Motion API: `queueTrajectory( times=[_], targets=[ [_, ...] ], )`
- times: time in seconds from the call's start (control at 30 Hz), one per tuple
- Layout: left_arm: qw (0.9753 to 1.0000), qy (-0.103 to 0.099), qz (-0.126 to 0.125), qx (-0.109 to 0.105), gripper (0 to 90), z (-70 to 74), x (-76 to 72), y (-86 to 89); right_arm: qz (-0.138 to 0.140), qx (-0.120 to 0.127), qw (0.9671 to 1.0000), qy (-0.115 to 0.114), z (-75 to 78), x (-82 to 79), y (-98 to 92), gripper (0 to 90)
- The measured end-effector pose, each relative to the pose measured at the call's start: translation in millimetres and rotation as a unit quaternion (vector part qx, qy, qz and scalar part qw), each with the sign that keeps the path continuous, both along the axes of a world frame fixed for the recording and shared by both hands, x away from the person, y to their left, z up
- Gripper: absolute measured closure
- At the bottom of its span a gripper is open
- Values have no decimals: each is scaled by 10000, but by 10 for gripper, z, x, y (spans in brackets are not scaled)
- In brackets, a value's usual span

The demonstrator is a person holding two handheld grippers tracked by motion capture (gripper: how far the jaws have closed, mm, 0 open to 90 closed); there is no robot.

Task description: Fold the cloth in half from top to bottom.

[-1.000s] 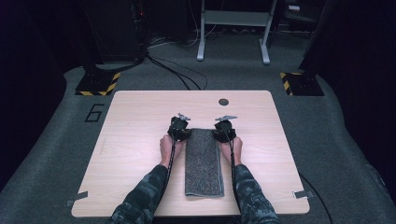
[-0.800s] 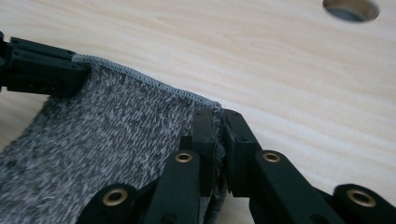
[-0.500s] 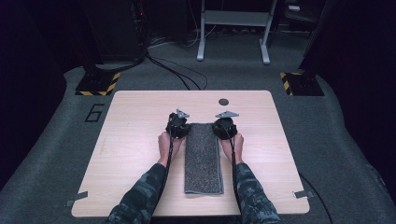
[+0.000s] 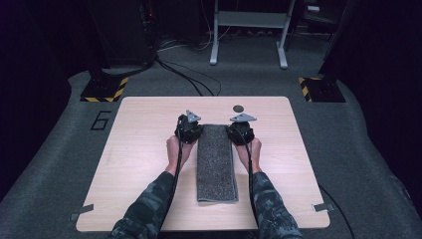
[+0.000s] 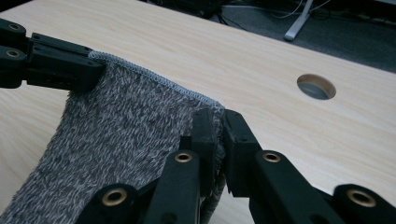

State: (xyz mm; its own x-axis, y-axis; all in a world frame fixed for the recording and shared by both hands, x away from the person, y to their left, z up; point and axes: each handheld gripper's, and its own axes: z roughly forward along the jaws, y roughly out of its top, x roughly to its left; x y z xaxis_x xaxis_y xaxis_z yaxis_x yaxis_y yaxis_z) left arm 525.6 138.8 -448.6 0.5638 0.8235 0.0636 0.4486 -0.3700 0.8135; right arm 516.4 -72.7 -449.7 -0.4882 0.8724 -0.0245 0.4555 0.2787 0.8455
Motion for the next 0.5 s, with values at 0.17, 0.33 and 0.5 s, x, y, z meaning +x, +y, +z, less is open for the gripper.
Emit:
queueTrajectory(
  times=[0.17,0.33,0.5],
  targets=[
    [9999,-104,18,-45,853,100,9,35,45,33,9999,-105,99,-4,-5,845],
    [9996,-292,31,-37,853,211,1,52,67,99,9997,-218,198,-7,2,844],
    [9990,-443,-5,-41,852,318,-38,66,137,177,9988,-429,318,-37,2,843]
  ],
)
